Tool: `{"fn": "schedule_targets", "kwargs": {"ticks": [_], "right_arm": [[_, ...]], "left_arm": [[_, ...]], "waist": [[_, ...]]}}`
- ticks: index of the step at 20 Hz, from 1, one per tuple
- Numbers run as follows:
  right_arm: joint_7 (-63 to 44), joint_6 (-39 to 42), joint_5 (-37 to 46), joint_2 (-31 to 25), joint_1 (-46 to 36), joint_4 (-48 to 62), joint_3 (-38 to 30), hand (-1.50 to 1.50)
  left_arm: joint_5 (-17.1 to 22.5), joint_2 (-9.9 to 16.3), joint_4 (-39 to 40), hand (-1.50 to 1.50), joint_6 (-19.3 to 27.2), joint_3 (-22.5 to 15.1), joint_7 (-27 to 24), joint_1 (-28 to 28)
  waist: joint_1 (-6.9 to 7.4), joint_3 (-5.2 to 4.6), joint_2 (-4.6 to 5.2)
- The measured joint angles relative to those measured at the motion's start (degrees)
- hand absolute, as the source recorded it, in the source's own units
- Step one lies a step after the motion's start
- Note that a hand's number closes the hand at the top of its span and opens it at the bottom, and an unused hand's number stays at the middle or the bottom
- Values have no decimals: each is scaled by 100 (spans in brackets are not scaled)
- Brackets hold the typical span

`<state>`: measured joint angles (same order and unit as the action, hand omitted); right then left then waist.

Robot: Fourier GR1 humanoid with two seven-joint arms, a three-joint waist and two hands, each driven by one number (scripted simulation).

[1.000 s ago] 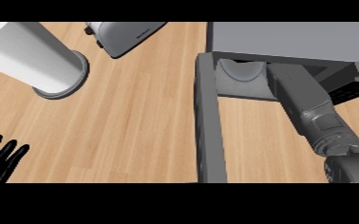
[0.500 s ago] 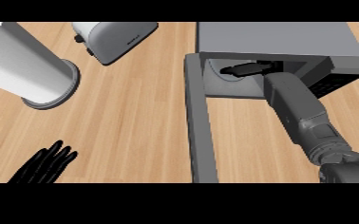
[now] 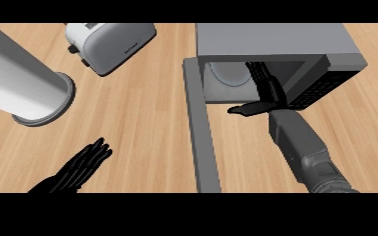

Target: Pick up the milk, place it into the microwave and close the microwave

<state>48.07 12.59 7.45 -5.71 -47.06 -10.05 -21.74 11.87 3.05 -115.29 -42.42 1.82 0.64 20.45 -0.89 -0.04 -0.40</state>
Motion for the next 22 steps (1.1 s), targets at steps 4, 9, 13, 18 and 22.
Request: {"fn": "schedule_targets", "kwargs": {"ticks": [4,9,13,18,22], "right_arm": [[179,-42,113,76,677,-254,221,-150],[312,-27,192,24,1542,-735,444,-150],[395,53,141,-114,2309,-1266,533,-150],[269,336,-119,-485,3221,-2135,523,-150],[155,586,-391,-650,4062,-3088,568,-150]], "left_arm": [[-425,-145,312,150,213,-247,-78,-343],[-993,-233,691,150,389,-393,-295,-631],[-1471,-257,1184,150,544,-550,-447,-1020],[-2137,-266,1687,150,734,-898,-753,-1394],[-2330,-289,2138,150,1023,-1234,-882,-1774]], "waist": [[-105,-6,-31],[-223,-16,-68],[-287,-21,-61],[-301,-24,-51],[-298,-26,-34]]}}
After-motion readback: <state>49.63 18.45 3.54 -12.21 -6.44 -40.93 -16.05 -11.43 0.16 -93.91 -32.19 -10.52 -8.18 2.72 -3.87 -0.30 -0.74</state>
